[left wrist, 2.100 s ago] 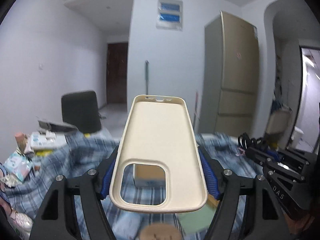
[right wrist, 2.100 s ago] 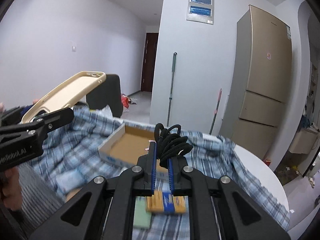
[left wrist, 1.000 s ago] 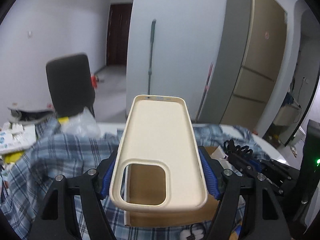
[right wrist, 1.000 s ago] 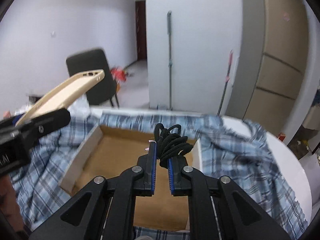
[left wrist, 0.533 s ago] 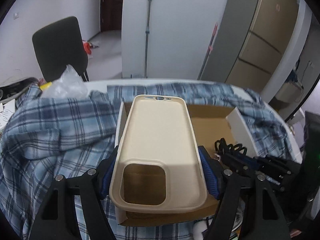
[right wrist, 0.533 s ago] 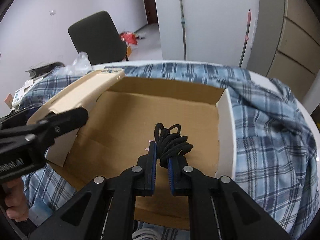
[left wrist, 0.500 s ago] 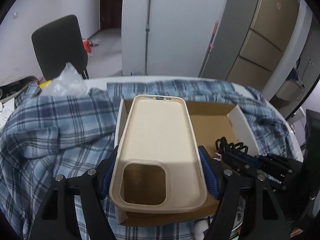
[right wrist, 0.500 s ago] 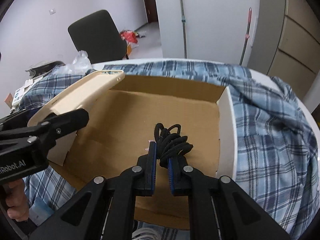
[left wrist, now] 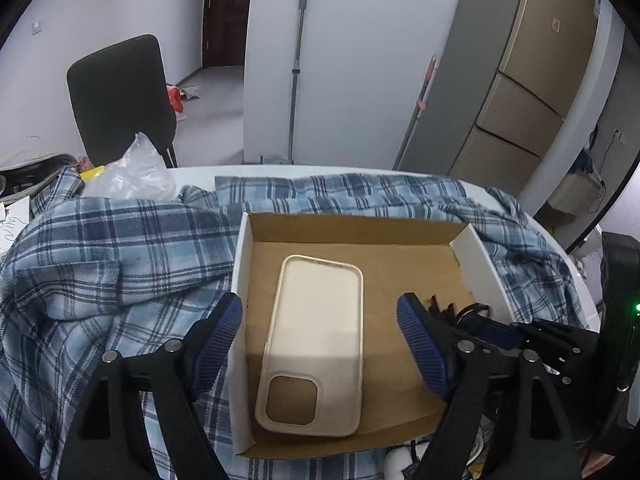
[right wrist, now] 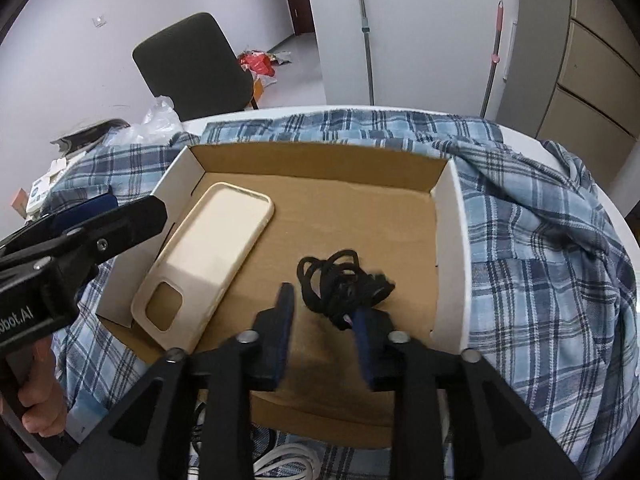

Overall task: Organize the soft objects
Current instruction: 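Lift both tools away from the box toward the remaining items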

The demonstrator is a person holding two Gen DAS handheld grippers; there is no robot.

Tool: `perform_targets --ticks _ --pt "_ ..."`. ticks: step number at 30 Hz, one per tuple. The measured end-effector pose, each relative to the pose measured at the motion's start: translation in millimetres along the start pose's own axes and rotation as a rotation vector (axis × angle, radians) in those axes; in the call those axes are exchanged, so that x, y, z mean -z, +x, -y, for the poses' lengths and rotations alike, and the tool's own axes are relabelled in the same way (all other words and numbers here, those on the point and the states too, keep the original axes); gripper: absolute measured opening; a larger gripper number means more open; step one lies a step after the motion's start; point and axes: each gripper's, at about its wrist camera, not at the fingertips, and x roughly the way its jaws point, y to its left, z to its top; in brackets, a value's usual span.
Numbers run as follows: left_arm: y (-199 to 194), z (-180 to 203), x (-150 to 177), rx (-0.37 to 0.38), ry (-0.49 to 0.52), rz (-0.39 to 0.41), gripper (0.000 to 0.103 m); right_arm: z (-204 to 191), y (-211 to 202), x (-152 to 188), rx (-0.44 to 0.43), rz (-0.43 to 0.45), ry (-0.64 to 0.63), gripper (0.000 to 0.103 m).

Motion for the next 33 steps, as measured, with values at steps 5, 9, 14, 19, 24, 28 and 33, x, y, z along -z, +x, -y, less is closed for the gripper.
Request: perform_targets --ticks 5,9,14,19,24,28,33 --pt "-21.6 5.0 -4.0 -0.024 0.03 0.07 0.082 1.0 -12.7 -4.8 -0.01 0.0 -0.004 0.053" --pt "-39.5 10.5 -6.6 -0.02 0.046 0.112 0.082 5.9 -27.0 -8.9 0.023 0.019 0.01 0.053" --pt "-68.5 18.3 -8.0 -0.017 0.059 0.189 0.082 6.3 -54.2 -13.8 0.021 0.092 0.016 0.053" --pt "-119.8 29.6 -4.5 -0.018 0.088 0.325 0.082 -9.6 -100.7 -15.8 0.034 0.223 -0.019 0.053" --pt "-173.9 42.0 11.5 -0.061 0.147 0.46 0.082 -33.4 -161.1 -2.4 0.08 0.359 -0.092 0.053" --pt "-207.2 38.6 35.9 -0.029 0.148 0.519 0.082 -44.5 -197.1 22.2 0.065 0.458 -0.103 0.053" --pt "-230.7 31.2 81.0 -0.019 0.173 0.57 0.082 -48.9 -210.6 63.5 0.082 0.536 -0.112 0.053"
